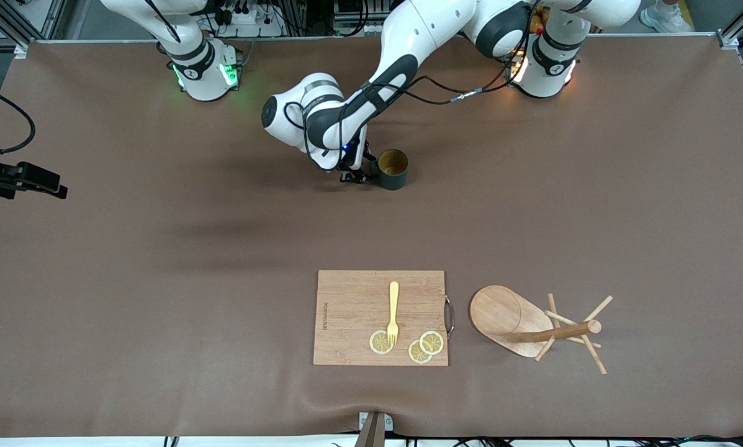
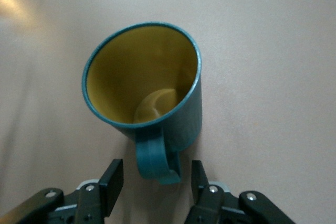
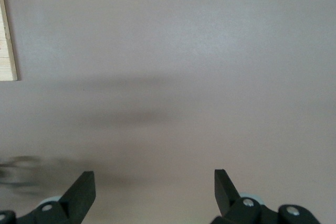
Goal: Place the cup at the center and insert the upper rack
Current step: 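Lower the left gripper and grasp the mug's handle, then lift the mug with the left gripper and carry it to the stand, then hang the mug's handle onto a stand peg with the left gripper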
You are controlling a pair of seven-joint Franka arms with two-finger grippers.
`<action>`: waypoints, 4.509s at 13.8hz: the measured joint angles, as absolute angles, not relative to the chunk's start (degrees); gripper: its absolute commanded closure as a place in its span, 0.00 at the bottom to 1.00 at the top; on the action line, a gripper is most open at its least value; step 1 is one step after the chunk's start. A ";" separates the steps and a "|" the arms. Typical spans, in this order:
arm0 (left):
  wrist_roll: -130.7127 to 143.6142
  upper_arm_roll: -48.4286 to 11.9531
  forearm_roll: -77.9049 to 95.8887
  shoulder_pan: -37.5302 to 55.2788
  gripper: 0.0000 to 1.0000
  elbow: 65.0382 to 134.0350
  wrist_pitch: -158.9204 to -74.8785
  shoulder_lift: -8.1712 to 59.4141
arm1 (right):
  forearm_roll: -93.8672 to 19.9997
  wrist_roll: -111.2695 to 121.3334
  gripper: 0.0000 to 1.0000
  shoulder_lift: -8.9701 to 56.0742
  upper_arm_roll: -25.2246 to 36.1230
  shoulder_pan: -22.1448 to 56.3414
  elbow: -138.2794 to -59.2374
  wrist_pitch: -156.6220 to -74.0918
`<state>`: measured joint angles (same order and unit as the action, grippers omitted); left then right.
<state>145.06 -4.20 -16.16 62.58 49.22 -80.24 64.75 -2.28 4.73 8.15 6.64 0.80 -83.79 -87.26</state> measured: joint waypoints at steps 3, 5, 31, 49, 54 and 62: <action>145.09 -4.19 -15.96 62.56 0.69 49.22 -80.24 64.75 | -2.29 4.75 0.00 8.15 6.65 0.77 -83.79 -87.26; 145.09 -4.17 -15.94 62.47 0.89 49.22 -80.24 64.75 | -2.29 4.90 0.00 8.15 6.69 0.65 -83.79 -87.26; 110.68 -3.43 15.27 38.44 1.00 57.50 -98.85 36.11 | -2.56 5.09 0.00 8.59 6.85 0.49 -83.79 -87.46; 57.38 -3.23 71.34 3.21 1.00 71.57 -100.47 29.11 | -5.41 5.20 0.00 8.60 7.01 -0.28 -83.78 -87.60; 49.05 -3.30 78.52 -1.28 1.00 72.17 -100.09 33.07 | -5.21 5.26 0.00 8.60 6.91 -0.16 -83.78 -87.60; 32.85 -3.31 82.73 -5.72 1.00 74.48 -90.17 39.55 | -5.13 5.31 0.00 8.60 6.85 -0.05 -83.76 -87.60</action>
